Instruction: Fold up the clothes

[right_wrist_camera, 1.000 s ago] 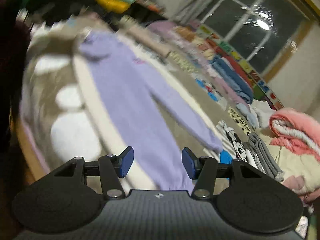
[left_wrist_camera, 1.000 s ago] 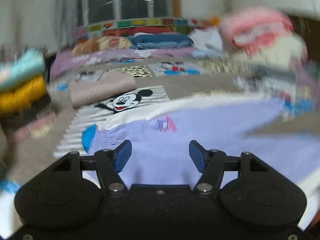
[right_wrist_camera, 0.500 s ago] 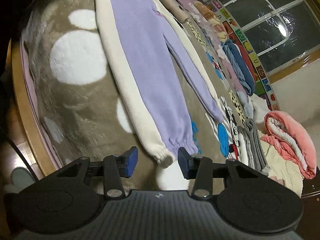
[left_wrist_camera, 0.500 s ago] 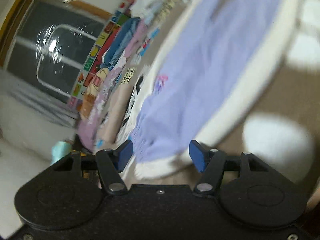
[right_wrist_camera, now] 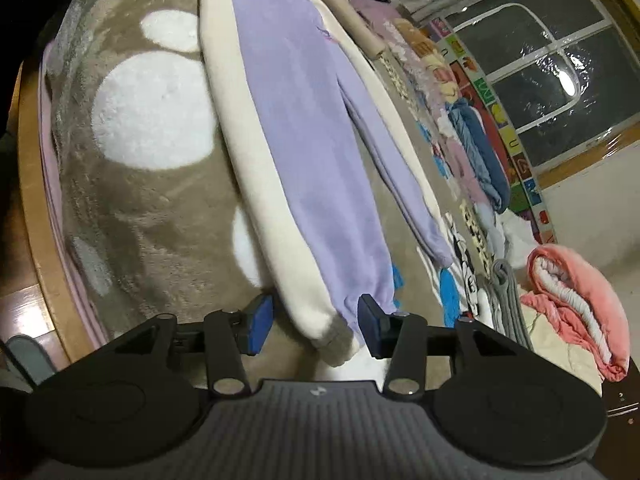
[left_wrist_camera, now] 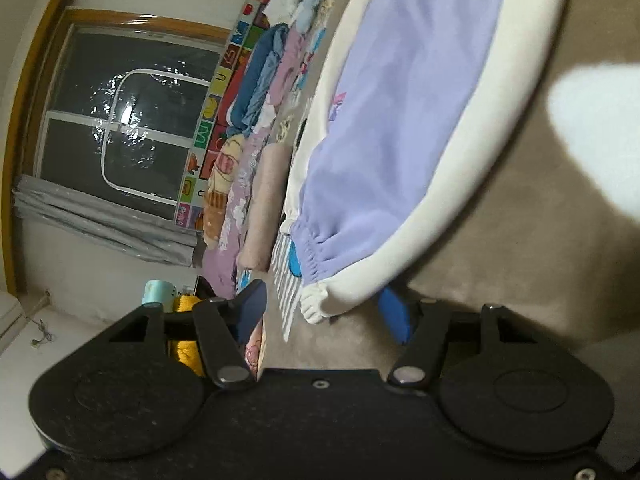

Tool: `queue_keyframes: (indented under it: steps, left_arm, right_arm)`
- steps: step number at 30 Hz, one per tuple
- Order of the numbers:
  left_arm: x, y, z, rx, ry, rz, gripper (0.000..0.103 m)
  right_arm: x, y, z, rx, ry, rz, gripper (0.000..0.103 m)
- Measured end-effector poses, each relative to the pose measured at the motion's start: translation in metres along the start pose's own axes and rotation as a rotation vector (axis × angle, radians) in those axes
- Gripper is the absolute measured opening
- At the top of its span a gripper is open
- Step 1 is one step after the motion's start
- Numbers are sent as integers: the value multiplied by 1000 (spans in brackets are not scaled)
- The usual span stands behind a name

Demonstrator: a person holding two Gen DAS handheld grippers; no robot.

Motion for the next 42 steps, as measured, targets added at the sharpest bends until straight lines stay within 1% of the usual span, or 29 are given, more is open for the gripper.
queue_keyframes:
  steps: [2, 3, 4, 5, 6, 7, 9, 10, 12, 16, 19, 23, 29, 36, 42]
  left_arm:
    - [-1, 1, 4, 11, -2, -15, 57]
    - [0, 0, 5, 16, 0, -15, 50]
    - [1, 0, 6, 20, 3, -11, 43]
    - [2, 0, 8, 23, 7, -8, 39]
    - [3, -1, 10, 23, 15, -11, 26]
    - [3, -1, 12, 17, 24, -20, 7]
    - [0, -1, 14, 5, 34, -54, 6]
    - [-5, -2, 13, 5, 30, -89, 5]
    - [-20, -6, 13, 8, 7, -176, 5]
    - [-56, -15, 18, 41, -29, -378, 3]
    - [-74, -23, 26, 59, -35, -442, 3]
    - [-88, -34, 48, 63, -25, -488, 3]
    - [-105, -46, 80, 60, -3, -553, 3]
    - [-107, -48, 111, 39, 43, -613, 2]
    - [-109, -51, 140, 23, 86, -665, 2]
  right_arm:
    - [3, 1, 1, 10, 0, 16, 46]
    - [4, 2, 1, 15, 0, 24, 44]
    - [6, 3, 2, 19, -4, 39, 38]
    - [8, 3, 2, 23, -12, 55, 34]
    - [10, 4, 2, 28, -21, 71, 21]
    - [13, 4, 1, 33, -27, 95, 12]
    - [23, 4, -2, 52, -19, 165, 11]
    - [32, 4, -4, 64, -10, 202, 9]
    - [50, 4, -7, 88, 7, 276, 8]
    - [91, 4, -6, 116, 25, 417, 8]
    - [124, 3, 0, 132, 45, 481, 7]
    - [157, 0, 14, 136, 55, 500, 6]
    - [191, -5, 46, 121, 39, 538, 4]
    - [222, -15, 88, 119, 49, 567, 3]
    - [245, -16, 131, 87, 37, 596, 3]
Point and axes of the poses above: each gripper's, at about its wrist camera, not at the fingertips, and z roughly the way its jaws point, x to its right, y to its underside, the point moved 4 cm from there along z, roughly the way its jaws point, and after that the axes turned 6 degrees about x, right-handed, at the moved point
